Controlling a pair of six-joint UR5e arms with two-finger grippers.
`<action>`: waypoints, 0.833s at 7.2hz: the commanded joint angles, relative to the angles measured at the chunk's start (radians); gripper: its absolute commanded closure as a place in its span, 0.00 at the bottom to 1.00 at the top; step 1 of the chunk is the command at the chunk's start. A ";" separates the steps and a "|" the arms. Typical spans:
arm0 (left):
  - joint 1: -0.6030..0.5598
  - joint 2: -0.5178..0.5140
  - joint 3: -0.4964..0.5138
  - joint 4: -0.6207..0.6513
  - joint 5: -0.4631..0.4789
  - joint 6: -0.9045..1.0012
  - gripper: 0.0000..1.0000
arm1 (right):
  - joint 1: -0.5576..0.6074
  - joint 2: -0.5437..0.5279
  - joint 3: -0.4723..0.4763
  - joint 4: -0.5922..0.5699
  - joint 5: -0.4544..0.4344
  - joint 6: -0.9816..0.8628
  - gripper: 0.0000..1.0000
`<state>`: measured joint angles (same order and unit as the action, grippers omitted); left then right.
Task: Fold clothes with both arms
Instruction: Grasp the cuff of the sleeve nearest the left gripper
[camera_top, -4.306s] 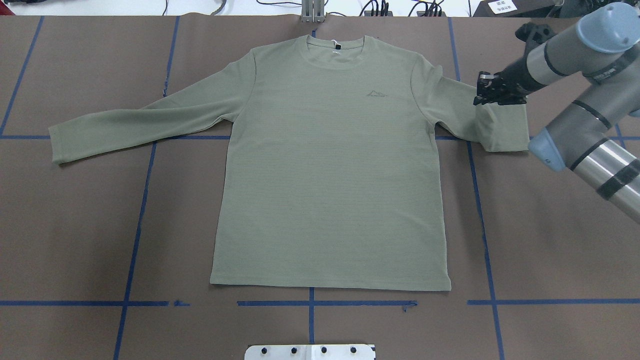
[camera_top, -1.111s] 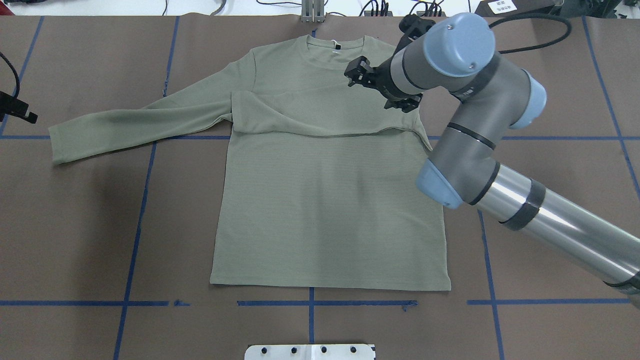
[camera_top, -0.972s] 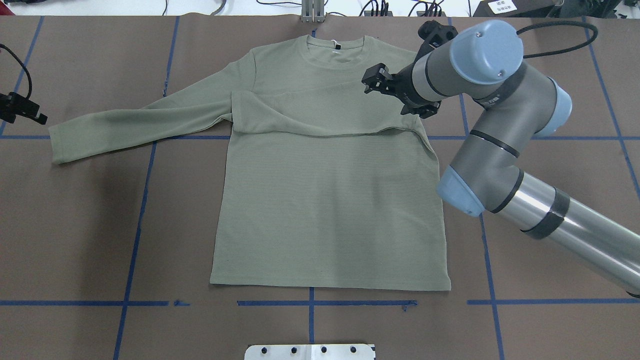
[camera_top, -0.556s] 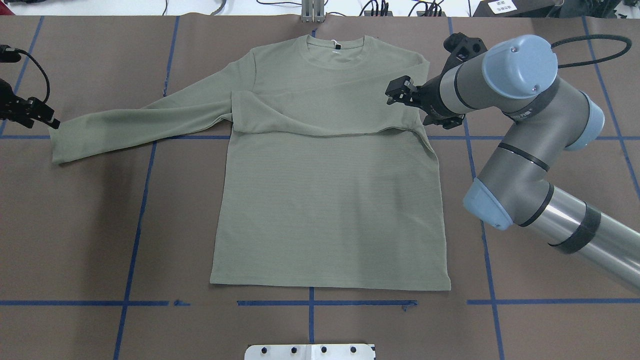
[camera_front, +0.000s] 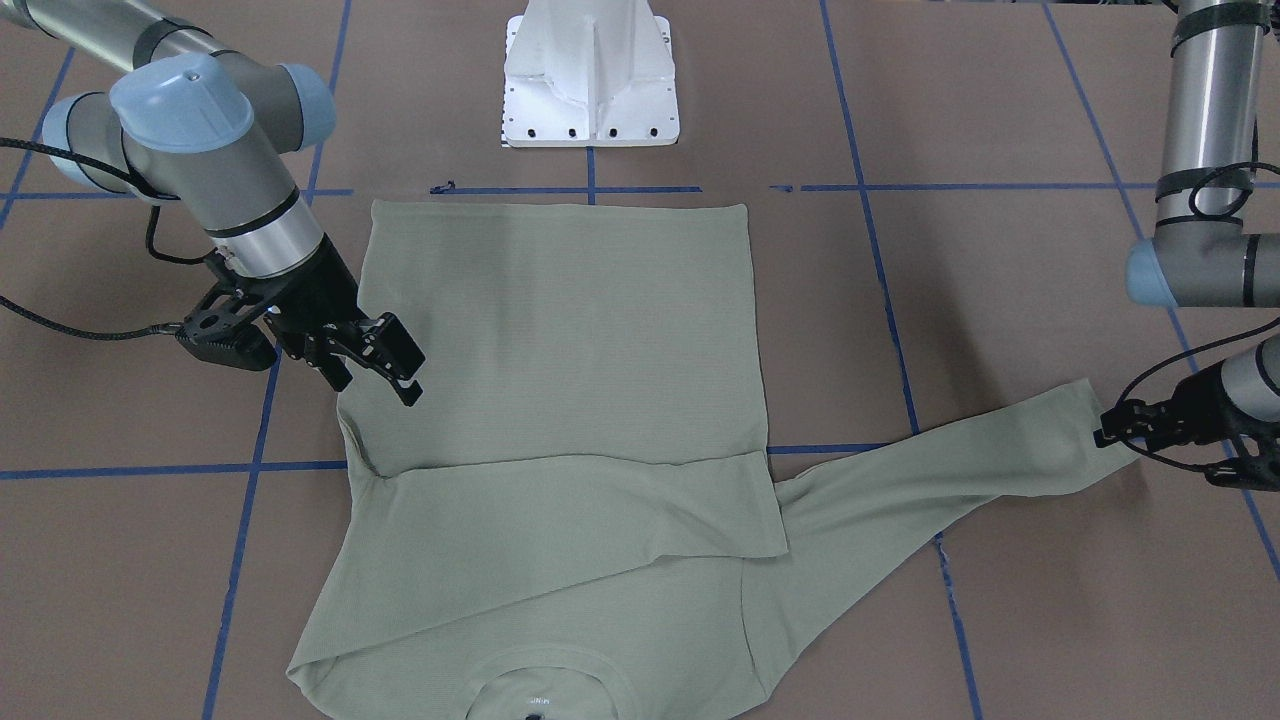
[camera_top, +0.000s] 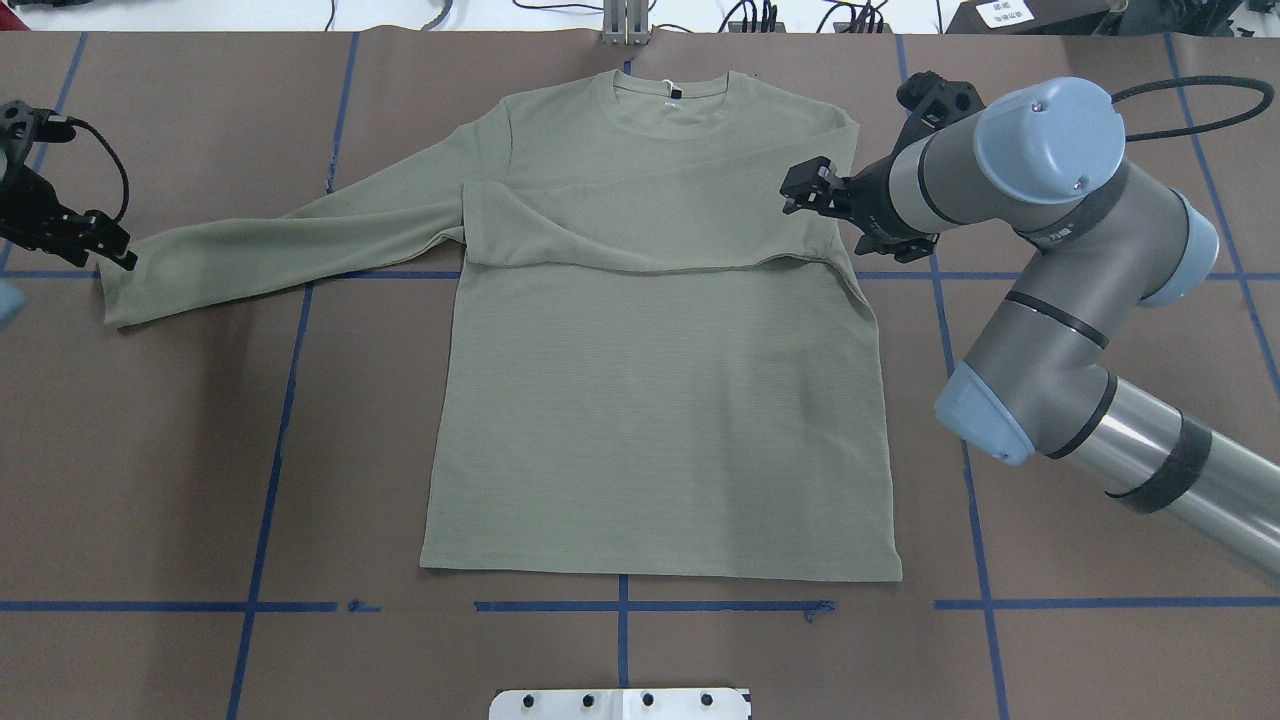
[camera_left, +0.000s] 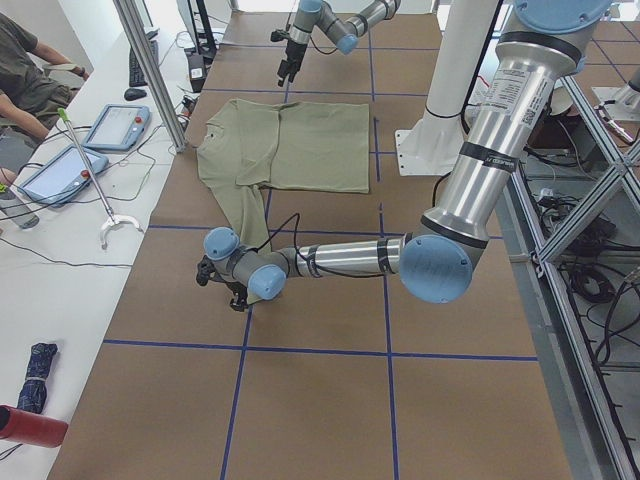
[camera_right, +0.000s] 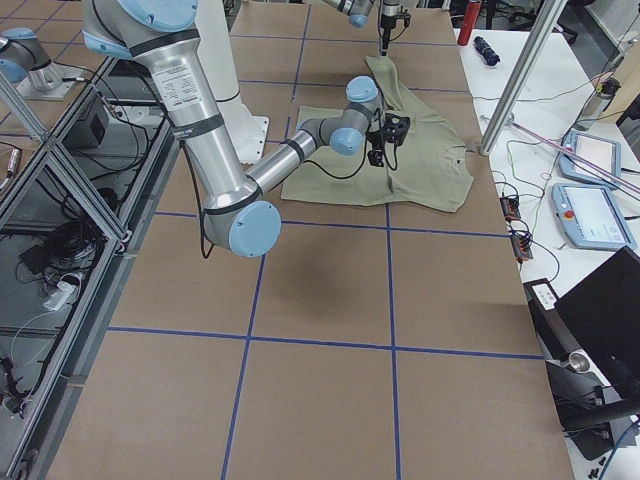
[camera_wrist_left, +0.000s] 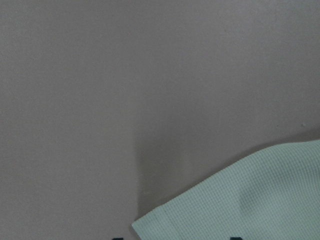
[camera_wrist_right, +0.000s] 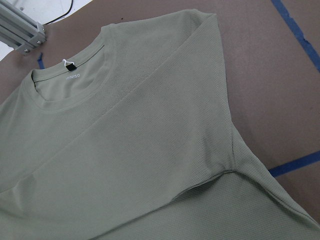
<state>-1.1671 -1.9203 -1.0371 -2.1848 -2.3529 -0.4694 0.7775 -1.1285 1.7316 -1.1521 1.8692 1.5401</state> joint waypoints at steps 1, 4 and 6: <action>0.007 -0.002 0.017 -0.009 0.000 0.002 0.35 | -0.001 -0.001 0.008 0.000 -0.005 0.000 0.01; 0.006 -0.005 0.005 -0.010 -0.003 0.009 1.00 | 0.000 -0.002 0.016 -0.001 -0.007 0.000 0.01; 0.000 -0.006 -0.049 0.005 -0.022 0.002 1.00 | 0.000 -0.011 0.016 0.000 -0.008 0.000 0.01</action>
<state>-1.1632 -1.9257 -1.0513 -2.1899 -2.3632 -0.4634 0.7777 -1.1336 1.7463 -1.1532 1.8613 1.5401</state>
